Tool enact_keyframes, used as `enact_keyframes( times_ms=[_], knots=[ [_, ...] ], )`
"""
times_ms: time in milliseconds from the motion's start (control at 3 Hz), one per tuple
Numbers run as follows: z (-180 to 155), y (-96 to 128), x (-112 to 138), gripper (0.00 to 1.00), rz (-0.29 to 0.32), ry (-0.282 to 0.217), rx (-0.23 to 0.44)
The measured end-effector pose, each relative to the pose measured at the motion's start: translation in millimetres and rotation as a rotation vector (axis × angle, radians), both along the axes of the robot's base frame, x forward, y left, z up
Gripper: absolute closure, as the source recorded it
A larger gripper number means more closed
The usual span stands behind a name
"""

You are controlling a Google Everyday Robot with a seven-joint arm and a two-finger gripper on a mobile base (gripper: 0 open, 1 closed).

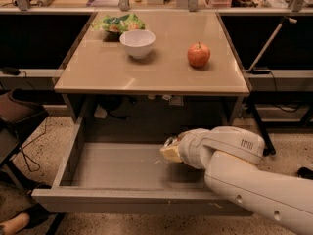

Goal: Place coke can into top drawer

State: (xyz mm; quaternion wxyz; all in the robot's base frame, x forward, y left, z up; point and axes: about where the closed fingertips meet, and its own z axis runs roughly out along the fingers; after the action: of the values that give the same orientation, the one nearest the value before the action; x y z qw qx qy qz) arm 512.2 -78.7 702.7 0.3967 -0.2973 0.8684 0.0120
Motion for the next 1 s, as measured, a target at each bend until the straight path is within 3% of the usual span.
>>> enact_keyframes(
  times_ms=[333, 1000],
  knots=[
    [0.0, 0.0, 0.0, 0.82, 0.000, 0.000, 0.000],
    [0.1, 0.0, 0.0, 0.35, 0.000, 0.000, 0.000]
  ],
)
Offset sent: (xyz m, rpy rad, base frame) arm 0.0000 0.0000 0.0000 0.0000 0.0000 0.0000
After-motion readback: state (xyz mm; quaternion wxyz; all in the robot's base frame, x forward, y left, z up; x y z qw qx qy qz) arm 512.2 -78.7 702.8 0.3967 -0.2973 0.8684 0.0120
